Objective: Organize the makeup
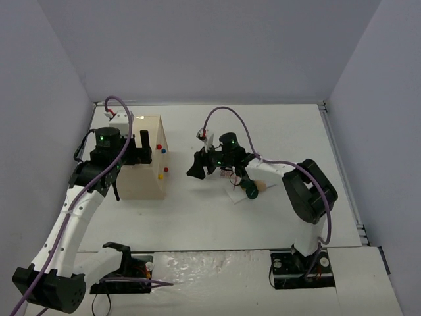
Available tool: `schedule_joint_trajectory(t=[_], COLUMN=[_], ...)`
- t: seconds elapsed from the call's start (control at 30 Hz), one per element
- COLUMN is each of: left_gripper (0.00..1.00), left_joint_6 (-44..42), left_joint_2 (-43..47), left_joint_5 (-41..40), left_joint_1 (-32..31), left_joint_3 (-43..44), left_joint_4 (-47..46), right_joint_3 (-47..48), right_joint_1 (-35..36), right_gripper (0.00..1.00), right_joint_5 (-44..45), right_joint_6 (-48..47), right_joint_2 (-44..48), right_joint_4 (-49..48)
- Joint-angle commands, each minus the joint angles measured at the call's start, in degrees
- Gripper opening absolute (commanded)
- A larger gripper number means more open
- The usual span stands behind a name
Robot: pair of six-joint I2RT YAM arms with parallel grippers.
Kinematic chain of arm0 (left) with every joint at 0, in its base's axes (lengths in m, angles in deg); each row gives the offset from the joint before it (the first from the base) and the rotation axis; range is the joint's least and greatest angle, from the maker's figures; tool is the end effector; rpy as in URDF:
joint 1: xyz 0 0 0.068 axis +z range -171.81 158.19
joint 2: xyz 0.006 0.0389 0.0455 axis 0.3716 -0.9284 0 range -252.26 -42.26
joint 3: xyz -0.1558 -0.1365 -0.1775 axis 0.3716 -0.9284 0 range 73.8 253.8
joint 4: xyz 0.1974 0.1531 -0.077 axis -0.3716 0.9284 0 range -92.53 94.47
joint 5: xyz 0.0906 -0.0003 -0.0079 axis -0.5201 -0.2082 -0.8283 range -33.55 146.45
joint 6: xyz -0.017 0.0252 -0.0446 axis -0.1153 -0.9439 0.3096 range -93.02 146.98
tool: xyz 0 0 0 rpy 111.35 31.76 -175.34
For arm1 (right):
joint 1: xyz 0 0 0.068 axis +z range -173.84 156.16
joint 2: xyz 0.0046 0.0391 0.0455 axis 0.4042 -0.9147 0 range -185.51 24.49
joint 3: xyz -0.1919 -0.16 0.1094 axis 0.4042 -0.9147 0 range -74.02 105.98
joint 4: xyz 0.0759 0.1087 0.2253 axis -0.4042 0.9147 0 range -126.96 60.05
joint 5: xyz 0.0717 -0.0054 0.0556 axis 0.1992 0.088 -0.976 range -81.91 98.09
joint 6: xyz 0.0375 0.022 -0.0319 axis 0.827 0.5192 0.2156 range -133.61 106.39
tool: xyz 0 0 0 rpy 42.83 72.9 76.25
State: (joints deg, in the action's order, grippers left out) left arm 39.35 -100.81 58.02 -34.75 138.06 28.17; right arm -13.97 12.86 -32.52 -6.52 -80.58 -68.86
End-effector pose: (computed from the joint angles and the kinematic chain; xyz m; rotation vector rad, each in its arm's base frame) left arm 0.2136 -0.0502 0.3764 0.0276 2.0201 -0.3089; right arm 0.3090 0.2591 0.2145 -0.9844 1.6271 1.1666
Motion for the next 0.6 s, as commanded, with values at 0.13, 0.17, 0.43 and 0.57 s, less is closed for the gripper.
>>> schedule_joint_trajectory(t=[0.13, 0.17, 0.43, 0.57], left_gripper=[0.93, 0.93, 0.93, 0.93], left_joint_6=[1.89, 1.95, 2.45, 2.56], left_joint_2=[1.03, 0.91, 0.29, 0.37], left_joint_5=[1.47, 1.59, 2.24, 2.86], left_joint_1=[1.27, 1.33, 1.71, 2.17], left_joint_3=[-0.91, -0.97, -1.18, -1.24], left_joint_4=[-4.61, -4.43, -4.22, -4.37], right_joint_3=[7.71, 8.60, 15.82, 19.33], right_joint_1=[1.71, 1.71, 2.26, 2.76], right_gripper=[0.58, 0.57, 0.54, 0.53], right_joint_5=[-7.47, -8.12, -10.51, -11.59], right_joint_6=[-2.96, -2.96, -4.36, -4.80], right_joint_2=[-10.66, -12.56, -19.08, -21.70], right_joint_4=[-20.38, -21.69, -22.19, -20.54])
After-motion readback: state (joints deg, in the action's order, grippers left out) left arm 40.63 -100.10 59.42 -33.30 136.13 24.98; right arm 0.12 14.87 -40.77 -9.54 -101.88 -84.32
